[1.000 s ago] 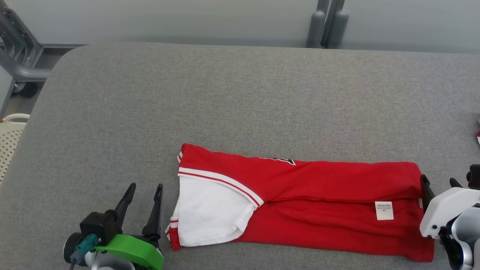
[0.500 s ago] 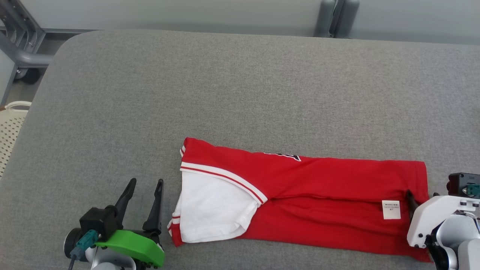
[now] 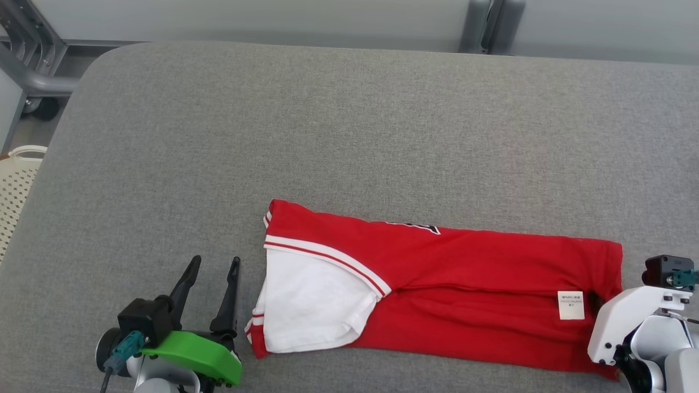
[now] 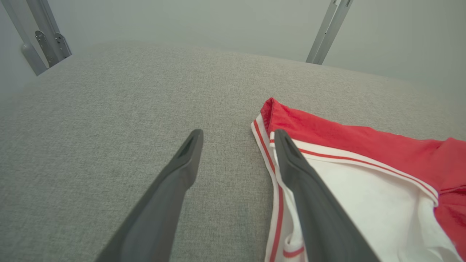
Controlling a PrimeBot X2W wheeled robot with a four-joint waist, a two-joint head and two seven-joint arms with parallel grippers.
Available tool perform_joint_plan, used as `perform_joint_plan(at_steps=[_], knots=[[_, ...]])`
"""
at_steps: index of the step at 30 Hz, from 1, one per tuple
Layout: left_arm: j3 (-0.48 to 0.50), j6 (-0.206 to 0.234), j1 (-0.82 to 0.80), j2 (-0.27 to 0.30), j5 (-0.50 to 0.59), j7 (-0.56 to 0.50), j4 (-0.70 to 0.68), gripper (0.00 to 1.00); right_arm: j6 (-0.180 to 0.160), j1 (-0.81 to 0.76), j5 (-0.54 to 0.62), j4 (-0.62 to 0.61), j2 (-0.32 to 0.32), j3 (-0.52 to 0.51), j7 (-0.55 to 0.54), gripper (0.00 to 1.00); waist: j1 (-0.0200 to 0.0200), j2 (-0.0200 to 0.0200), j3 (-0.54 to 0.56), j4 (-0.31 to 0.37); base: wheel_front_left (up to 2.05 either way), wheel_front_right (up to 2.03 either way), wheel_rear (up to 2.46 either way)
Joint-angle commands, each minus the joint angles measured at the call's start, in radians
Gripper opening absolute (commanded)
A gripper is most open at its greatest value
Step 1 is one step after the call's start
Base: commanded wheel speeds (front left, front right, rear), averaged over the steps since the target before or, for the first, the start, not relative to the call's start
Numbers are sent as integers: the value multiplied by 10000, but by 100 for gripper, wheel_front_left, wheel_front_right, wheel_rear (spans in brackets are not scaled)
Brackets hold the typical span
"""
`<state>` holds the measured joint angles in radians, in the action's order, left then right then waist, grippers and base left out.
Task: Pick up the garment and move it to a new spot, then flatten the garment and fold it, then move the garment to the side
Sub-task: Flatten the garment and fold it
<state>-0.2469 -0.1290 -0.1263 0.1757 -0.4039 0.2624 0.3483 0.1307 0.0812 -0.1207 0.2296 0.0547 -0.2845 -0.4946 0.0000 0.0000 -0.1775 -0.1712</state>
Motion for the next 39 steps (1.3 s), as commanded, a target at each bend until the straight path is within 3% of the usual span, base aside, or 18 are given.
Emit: perform_joint_plan(at_steps=[1, 6, 15, 27, 39], knots=[[10, -20, -124, 4, -40, 21, 11, 100, -2, -286, -64, 367, -73, 94, -315, 0, 0, 0, 11, -10, 0, 0, 0], [24, -20, -68, -10, -94, 21, -3, 100, -12, -579, -86, 243, -69, 83, -620, 0, 0, 0, 46, 15, 0, 0, 0], [68, -20, 35, -9, -14, 21, -32, 100, -21, 41, 467, -449, 0, -800, -414, 0, 0, 0, 179, 152, 0, 0, 0], [-68, -20, 320, 1, 24, 21, -59, 100, -12, -270, 2103, -2730, 67, -2034, -1551, 0, 0, 0, 619, 145, 0, 0, 0], [-73, -20, 465, -41, -13, 21, -116, 100, -10, -328, 2535, -4191, 587, -1768, -2456, 0, 0, 0, 854, 246, 0, 0, 0]])
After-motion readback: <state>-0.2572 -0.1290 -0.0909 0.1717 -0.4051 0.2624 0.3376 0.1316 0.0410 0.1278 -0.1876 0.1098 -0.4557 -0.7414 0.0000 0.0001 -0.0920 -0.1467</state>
